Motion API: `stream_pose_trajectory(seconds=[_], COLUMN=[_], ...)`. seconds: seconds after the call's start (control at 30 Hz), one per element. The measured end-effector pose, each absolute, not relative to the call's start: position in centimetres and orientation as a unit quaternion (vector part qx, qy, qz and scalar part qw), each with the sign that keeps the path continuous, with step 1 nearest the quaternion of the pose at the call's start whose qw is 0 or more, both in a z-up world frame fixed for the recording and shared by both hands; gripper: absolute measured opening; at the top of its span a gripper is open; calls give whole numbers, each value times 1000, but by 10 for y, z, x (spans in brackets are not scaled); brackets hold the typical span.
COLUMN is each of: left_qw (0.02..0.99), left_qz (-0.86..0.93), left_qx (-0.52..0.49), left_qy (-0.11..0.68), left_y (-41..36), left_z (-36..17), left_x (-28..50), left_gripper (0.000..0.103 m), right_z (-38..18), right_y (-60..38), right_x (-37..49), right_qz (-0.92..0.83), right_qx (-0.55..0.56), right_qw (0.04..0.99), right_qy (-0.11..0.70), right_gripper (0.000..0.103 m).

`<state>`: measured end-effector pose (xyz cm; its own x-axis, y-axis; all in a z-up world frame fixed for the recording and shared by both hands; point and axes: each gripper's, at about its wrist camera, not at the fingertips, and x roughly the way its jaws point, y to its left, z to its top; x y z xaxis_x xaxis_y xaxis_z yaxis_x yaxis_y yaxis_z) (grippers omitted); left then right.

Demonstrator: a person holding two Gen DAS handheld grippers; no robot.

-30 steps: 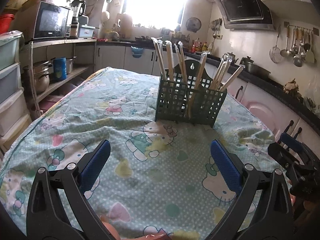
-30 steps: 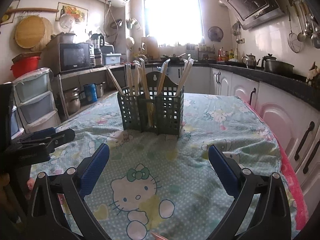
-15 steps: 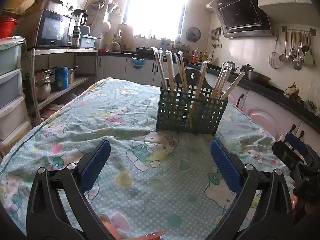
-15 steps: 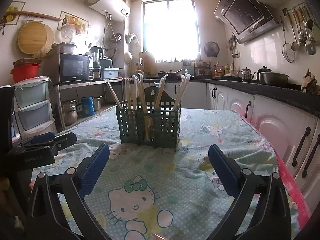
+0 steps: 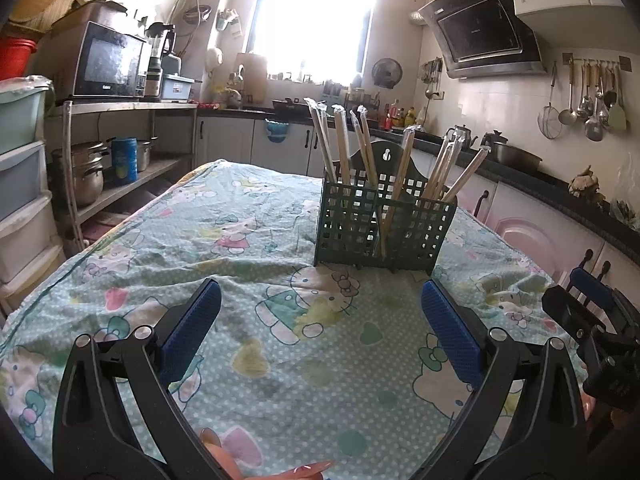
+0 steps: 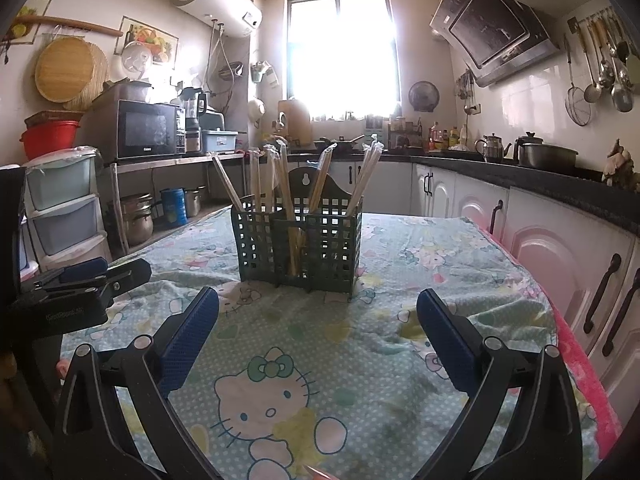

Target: Organize utensils

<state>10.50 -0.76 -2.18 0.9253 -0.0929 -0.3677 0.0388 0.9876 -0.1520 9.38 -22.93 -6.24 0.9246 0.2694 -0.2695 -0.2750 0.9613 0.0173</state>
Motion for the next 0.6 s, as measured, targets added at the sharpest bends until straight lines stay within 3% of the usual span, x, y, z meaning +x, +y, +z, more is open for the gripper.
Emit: stream_pose_trajectory(seconds=[0.6], left_qw=[979], left_qz=[-38], left_qx=[-65], left_qy=[187], left_y=[-9], left_z=[-21], left_x=[102], left_gripper=[92], right_z=[-64], right_y=[-230], right_x=[93], right_qz=[135], right_qx=[-5], right_qw=[981], right_qy=[141], right_gripper=[97])
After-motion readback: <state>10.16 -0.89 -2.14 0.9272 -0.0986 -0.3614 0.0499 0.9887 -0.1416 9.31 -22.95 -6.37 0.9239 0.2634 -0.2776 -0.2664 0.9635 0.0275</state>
